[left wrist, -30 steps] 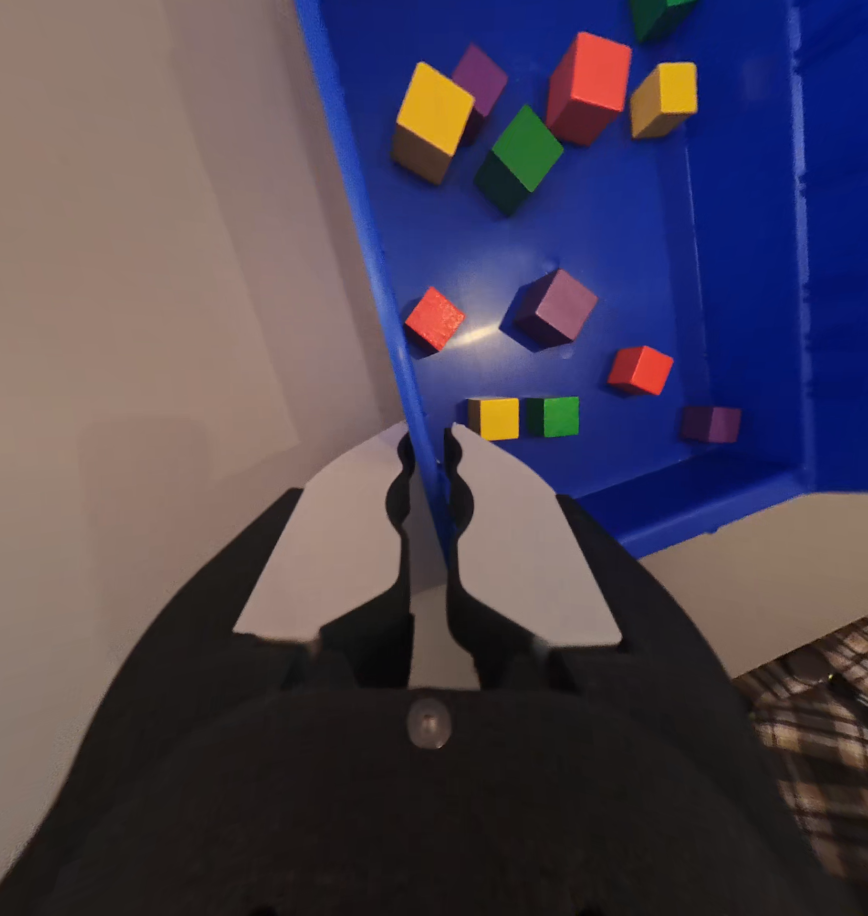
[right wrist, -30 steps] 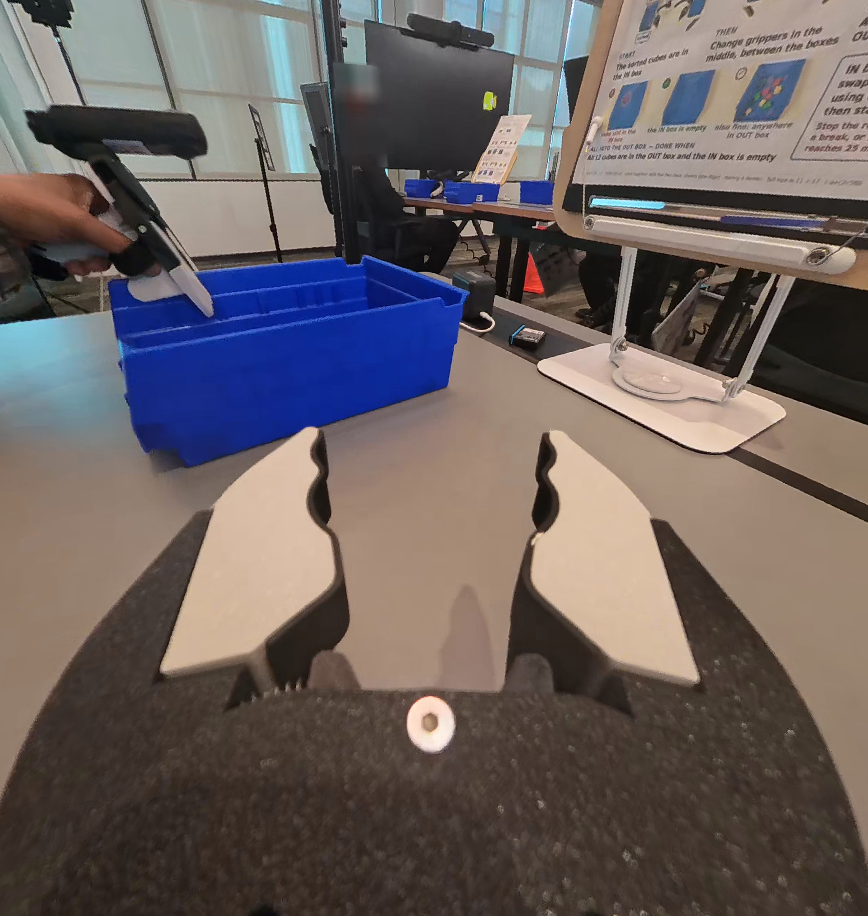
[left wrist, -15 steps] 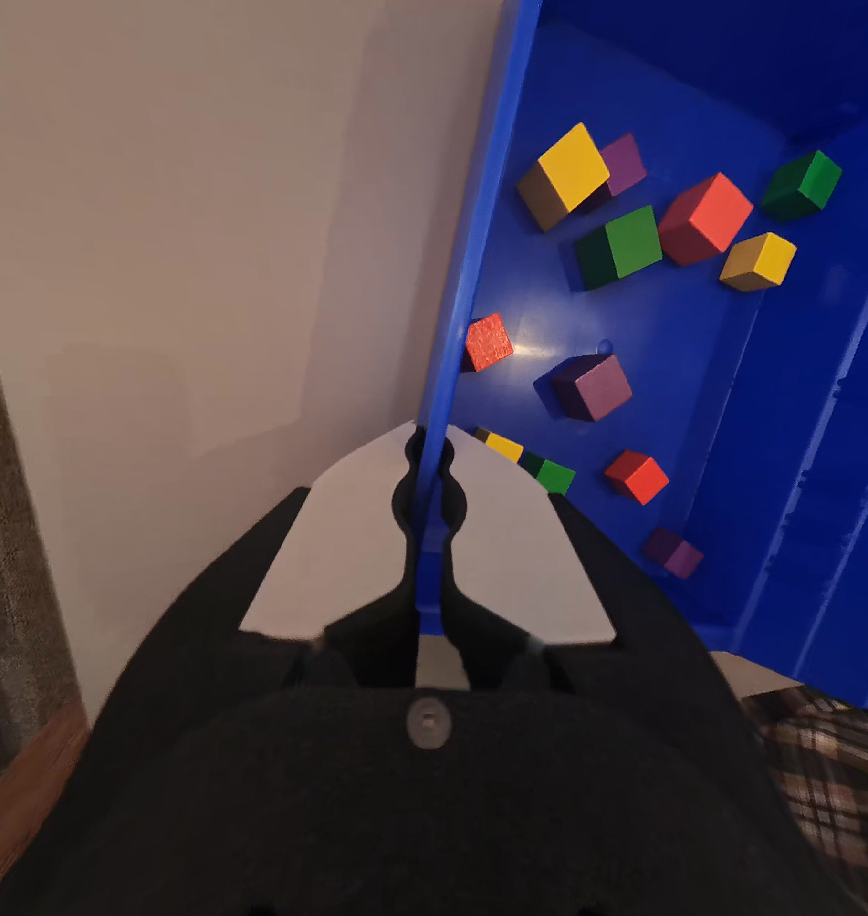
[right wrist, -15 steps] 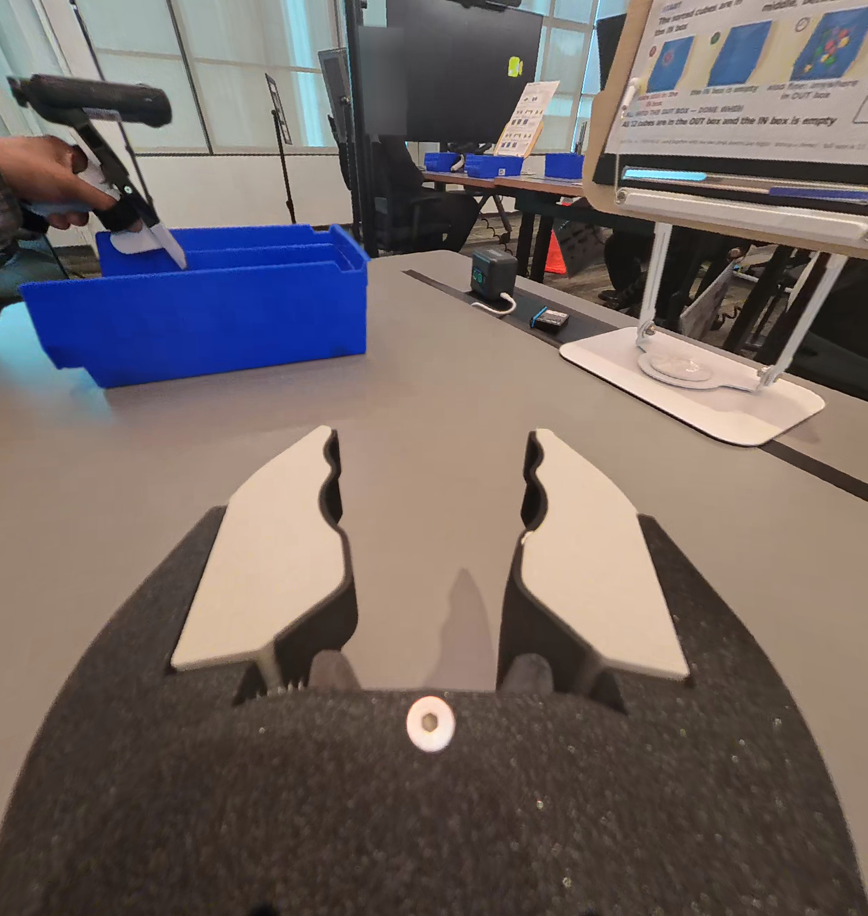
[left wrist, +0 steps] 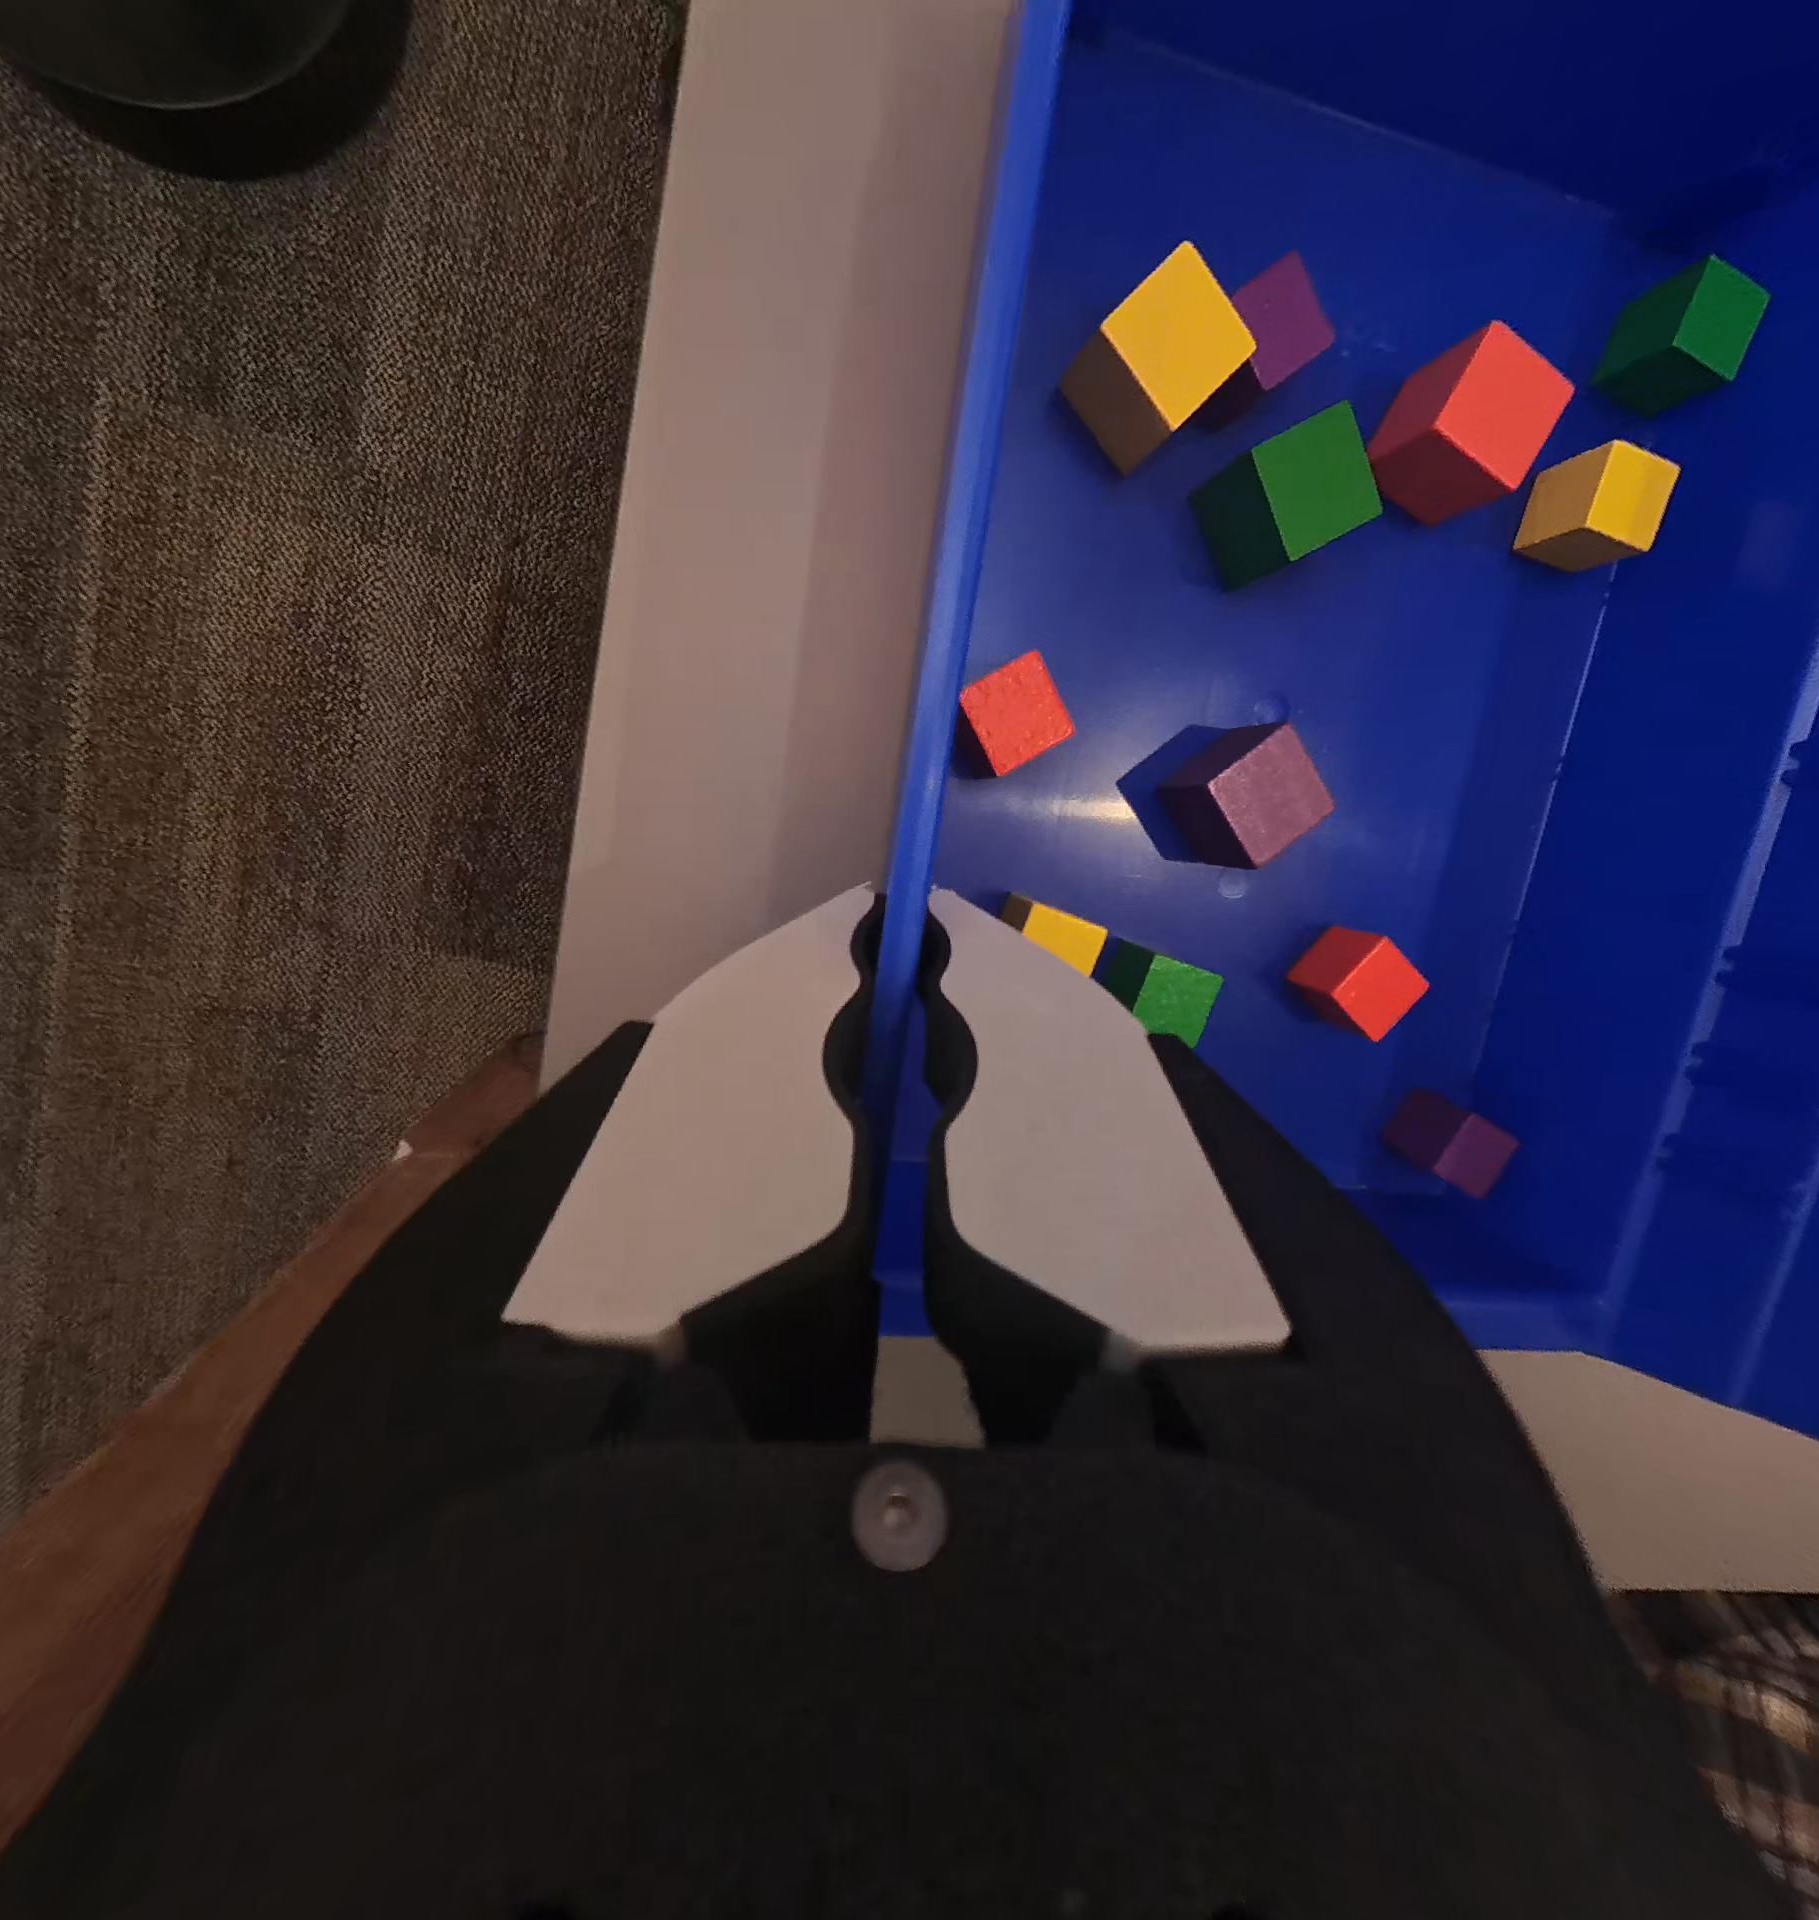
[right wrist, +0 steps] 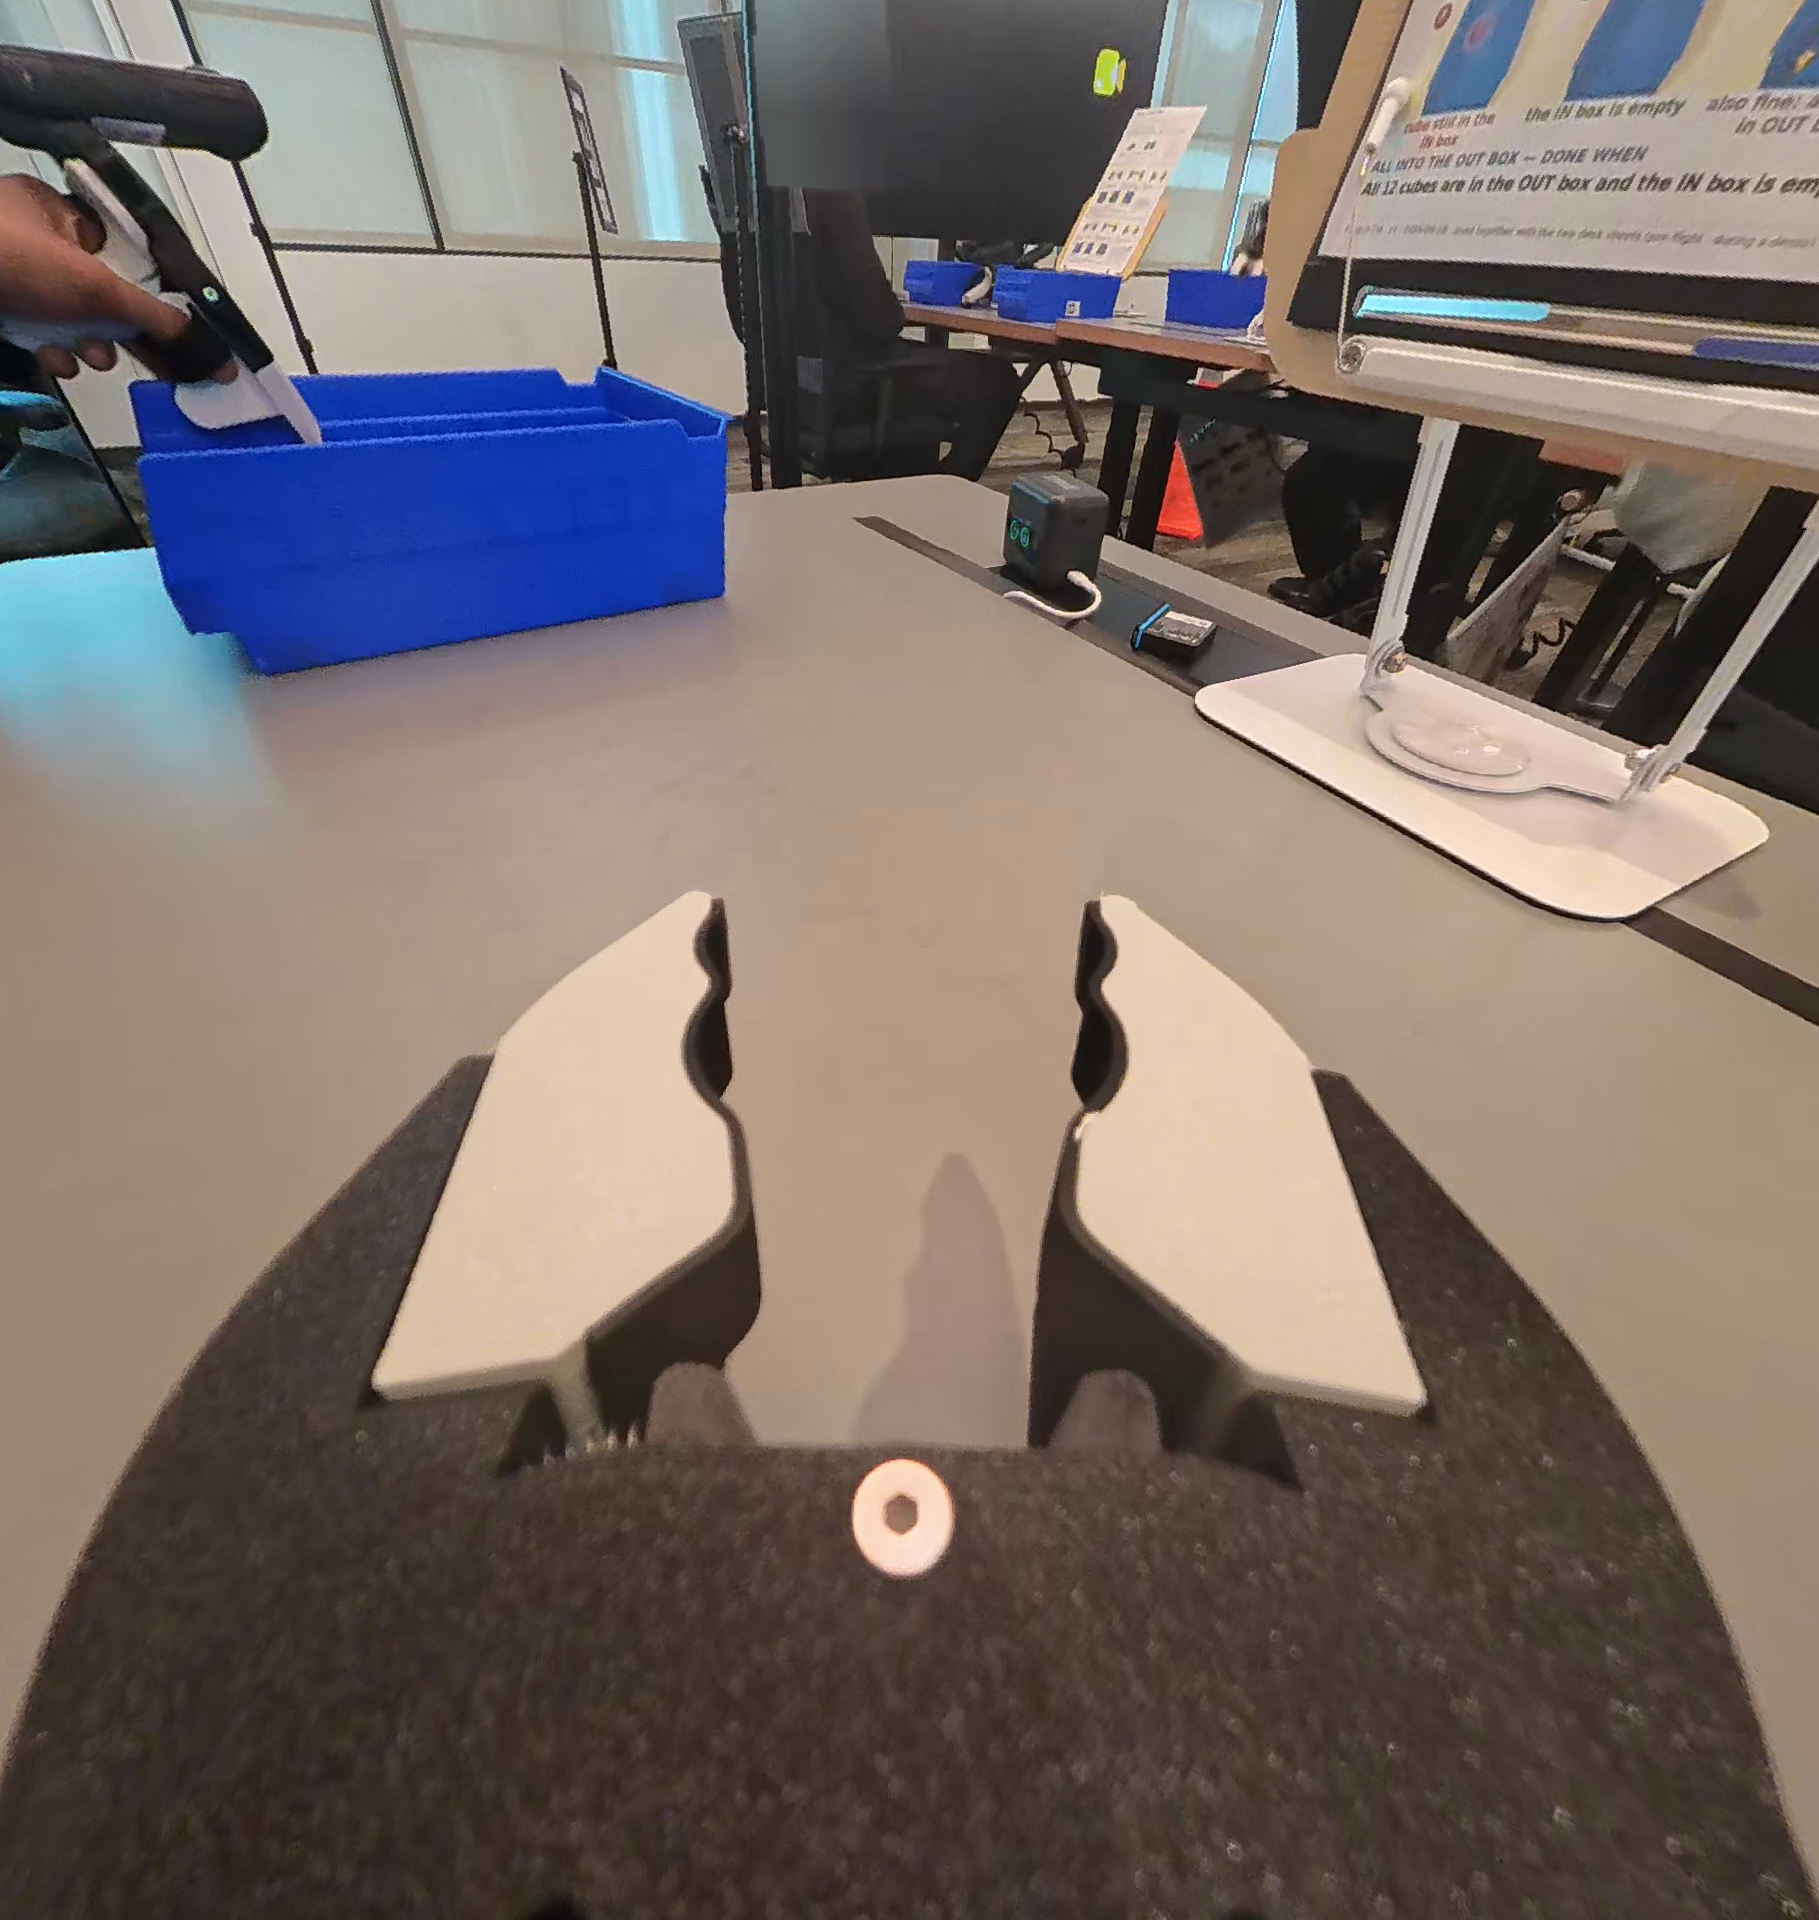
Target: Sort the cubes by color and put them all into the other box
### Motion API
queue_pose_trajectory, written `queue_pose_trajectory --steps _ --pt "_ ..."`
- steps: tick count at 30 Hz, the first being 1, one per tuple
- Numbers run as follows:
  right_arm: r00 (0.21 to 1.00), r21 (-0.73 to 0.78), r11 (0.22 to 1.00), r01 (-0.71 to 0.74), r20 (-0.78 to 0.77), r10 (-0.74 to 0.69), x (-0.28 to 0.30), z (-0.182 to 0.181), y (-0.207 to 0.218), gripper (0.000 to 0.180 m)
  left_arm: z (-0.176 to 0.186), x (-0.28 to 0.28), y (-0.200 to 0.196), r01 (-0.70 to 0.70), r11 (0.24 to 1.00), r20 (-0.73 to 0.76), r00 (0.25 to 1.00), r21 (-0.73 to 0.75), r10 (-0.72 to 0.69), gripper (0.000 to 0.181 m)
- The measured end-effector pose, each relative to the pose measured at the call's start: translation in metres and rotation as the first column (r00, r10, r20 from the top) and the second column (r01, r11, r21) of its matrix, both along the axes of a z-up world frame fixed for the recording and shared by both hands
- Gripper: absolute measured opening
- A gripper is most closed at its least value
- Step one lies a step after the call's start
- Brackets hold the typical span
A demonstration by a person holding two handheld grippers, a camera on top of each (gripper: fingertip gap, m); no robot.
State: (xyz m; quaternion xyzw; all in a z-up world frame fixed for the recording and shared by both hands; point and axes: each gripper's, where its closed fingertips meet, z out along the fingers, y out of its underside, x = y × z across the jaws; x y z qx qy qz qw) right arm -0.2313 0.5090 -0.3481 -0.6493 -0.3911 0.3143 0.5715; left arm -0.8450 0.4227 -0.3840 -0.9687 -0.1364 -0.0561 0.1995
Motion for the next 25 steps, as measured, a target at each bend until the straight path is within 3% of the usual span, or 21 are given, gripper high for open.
queue_pose_trajectory --steps 25 --pt "0.999 -0.021 0.999 -0.032 0.024 0.032 -0.004 -0.007 -0.002 0.06 0.0 -0.015 0.011 0.042 0.999 -0.035 0.999 0.001 -0.042 0.006"
